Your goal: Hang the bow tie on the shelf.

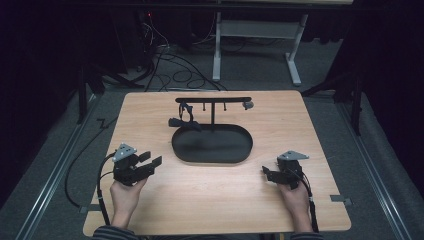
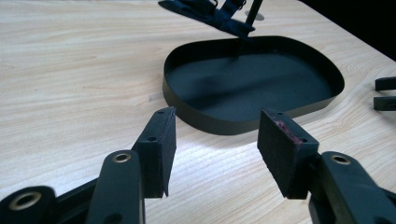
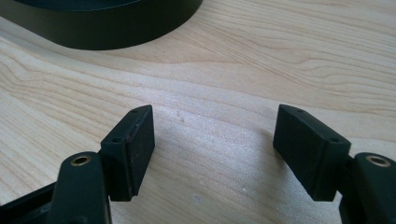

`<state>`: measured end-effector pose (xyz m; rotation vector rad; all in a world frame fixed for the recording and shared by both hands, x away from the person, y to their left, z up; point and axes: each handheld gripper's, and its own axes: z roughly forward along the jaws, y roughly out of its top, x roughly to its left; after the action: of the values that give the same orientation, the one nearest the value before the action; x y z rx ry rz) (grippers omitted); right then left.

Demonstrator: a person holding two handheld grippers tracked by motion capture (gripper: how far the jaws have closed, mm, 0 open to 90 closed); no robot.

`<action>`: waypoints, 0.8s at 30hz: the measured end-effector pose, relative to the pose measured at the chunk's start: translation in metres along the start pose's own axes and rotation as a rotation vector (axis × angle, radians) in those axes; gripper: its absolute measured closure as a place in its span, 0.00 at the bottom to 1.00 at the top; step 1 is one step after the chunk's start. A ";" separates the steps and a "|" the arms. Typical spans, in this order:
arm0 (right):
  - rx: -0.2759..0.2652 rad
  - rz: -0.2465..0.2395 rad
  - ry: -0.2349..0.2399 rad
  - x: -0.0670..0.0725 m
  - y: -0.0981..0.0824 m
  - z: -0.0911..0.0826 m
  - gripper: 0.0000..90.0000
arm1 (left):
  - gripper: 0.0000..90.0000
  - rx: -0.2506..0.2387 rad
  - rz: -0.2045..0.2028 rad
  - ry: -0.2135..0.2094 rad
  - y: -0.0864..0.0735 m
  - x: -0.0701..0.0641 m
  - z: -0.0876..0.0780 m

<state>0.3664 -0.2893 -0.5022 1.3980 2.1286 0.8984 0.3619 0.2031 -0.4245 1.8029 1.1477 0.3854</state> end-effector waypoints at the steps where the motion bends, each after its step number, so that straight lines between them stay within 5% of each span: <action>1: 0.000 0.000 0.000 0.000 0.000 0.000 0.34 | 0.53 0.002 -0.002 0.000 -0.001 0.000 0.000; 24: 0.000 0.000 0.000 0.000 0.000 0.000 0.34 | 0.52 0.050 -0.039 -0.001 -0.023 0.001 0.011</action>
<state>0.3664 -0.2893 -0.5022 1.3978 2.1288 0.8981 0.3568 0.2011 -0.4497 1.8212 1.1994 0.3355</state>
